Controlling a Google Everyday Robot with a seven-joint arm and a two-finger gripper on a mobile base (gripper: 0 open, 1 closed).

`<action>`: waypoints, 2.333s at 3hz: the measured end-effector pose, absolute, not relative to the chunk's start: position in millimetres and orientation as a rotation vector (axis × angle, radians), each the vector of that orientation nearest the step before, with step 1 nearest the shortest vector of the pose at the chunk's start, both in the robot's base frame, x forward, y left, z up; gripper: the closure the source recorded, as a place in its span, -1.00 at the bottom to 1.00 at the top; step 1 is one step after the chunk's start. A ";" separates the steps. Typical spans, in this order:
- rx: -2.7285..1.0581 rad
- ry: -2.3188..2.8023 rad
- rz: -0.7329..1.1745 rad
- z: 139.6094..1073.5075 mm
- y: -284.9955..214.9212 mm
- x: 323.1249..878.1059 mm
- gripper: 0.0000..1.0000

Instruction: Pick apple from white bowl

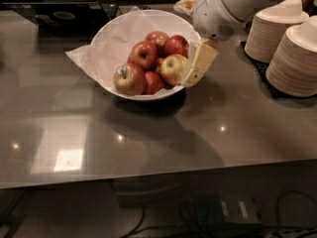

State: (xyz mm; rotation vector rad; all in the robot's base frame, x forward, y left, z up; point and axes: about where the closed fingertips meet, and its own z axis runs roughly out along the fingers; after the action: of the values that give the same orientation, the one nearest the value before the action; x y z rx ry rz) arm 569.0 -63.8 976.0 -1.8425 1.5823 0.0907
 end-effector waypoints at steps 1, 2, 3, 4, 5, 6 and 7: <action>-1.845 1.497 0.166 971.9 -41.8 582.2 -1.00; -1.852 1.446 0.200 969.5 -29.0 590.1 -1.00; -1.861 1.411 0.205 971.0 -22.5 598.8 -0.88; -1.878 1.381 0.213 973.2 -16.1 606.3 -0.74; -1.889 1.369 0.215 973.7 -14.4 613.4 -0.58; -1.900 1.365 0.227 969.3 -13.5 621.3 -0.52; -1.919 1.356 0.253 962.8 -13.5 626.7 -0.50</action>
Offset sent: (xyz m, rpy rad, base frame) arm 0.0321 0.0469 -0.0085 0.1332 -0.0215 0.1542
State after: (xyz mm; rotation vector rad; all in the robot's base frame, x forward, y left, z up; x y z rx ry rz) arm 626.7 -13.5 962.8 -1.9189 1.3564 0.2529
